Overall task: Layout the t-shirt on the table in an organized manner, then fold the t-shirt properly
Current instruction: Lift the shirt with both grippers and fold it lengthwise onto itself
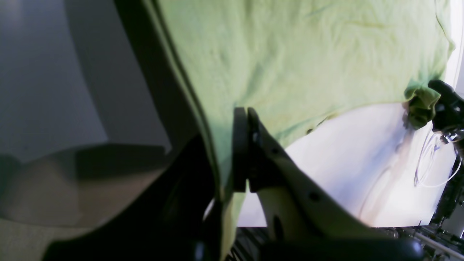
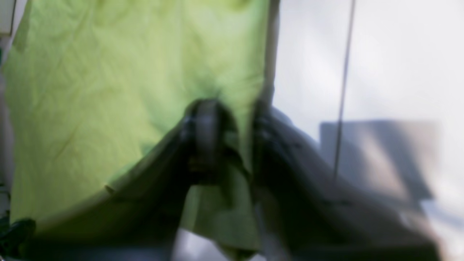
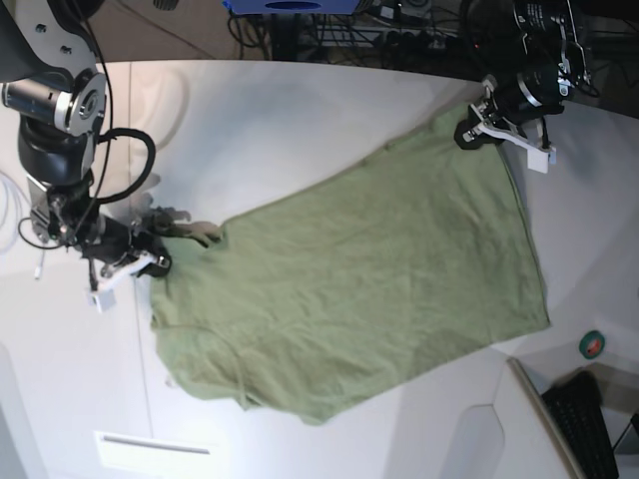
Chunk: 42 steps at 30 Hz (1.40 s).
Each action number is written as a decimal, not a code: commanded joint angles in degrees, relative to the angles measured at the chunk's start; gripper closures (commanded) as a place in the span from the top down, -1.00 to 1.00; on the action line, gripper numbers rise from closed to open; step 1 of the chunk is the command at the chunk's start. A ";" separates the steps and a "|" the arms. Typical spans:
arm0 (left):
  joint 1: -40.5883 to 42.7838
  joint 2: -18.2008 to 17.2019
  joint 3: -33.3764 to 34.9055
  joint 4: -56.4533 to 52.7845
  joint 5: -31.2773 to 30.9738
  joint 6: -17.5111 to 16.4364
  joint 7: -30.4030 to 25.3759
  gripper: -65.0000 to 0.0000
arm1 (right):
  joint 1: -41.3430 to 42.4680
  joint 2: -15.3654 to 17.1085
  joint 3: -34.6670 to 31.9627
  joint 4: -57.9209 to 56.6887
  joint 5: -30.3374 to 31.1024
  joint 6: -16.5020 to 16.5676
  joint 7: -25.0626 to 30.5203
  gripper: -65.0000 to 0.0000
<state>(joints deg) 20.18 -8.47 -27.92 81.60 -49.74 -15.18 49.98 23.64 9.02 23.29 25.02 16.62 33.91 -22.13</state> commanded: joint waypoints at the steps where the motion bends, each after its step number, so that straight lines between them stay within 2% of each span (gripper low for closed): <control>1: 0.17 -0.63 0.01 1.52 -1.12 -0.51 -0.53 -1.00 | 0.49 0.43 -0.12 0.17 -2.95 -1.08 -4.81 -1.00; 5: 0.87 -0.63 0.10 3.28 -1.12 -0.51 -0.53 -1.00 | -2.93 0.43 0.32 8.79 -2.78 -1.08 -11.06 -1.00; 8: 1.84 -0.72 0.10 6.27 -1.12 -0.51 -0.53 -1.00 | -9.44 0.00 0.32 23.64 -2.69 -1.08 -16.16 -1.00; 11: 4.03 -2.83 0.10 9.61 -1.12 -0.51 -0.44 -1.00 | -17.09 -1.68 0.40 41.40 -2.69 -1.08 -20.90 -1.00; 14: 6.23 -3.44 -0.43 14.00 -1.12 -0.51 -0.44 -1.00 | -25.53 -2.20 0.49 56.52 -2.60 -1.08 -23.63 -1.00; 16: 8.34 -5.02 -0.43 17.78 -1.12 -0.51 -0.53 -1.00 | -31.68 -2.55 0.49 65.23 -2.60 -1.08 -24.07 -1.00; 21: 13.53 -8.10 -0.52 28.77 -1.12 -0.51 -0.79 -1.00 | -44.17 -6.07 2.95 86.68 -2.60 -1.08 -23.80 -1.00; 24: 13.79 -8.81 -0.61 32.29 -1.30 -0.51 -0.79 -1.00 | -47.51 -8.80 4.89 92.39 -2.34 -1.08 -20.99 -1.00; 28: 8.61 -8.19 -2.36 32.29 -1.47 -0.51 -0.88 -1.00 | -48.83 -9.06 6.91 91.69 2.06 -1.08 -11.23 -1.00; 31: 2.28 -6.70 -2.89 32.29 -1.47 -0.51 -0.79 -1.00 | -46.89 -8.44 6.73 91.69 3.20 -1.08 -7.63 -1.00; 38: -13.20 -2.30 -2.54 30.88 -1.12 -0.42 -0.53 -1.00 | -33.53 -7.92 6.73 91.51 3.03 -1.08 -8.24 -1.00; 40: -16.98 -1.42 -2.36 29.21 -1.12 -0.42 -0.53 -1.00 | -29.04 -6.86 6.12 91.42 3.03 -1.08 -10.71 -1.00; 42: -20.67 -1.33 -2.45 24.81 -1.12 -0.42 -0.53 -1.00 | -23.42 -5.10 2.78 90.28 3.03 -1.34 -14.57 -1.00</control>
<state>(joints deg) -0.03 -9.08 -30.20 105.75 -50.35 -15.62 50.50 -0.51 3.57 26.04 114.48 18.37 32.49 -38.81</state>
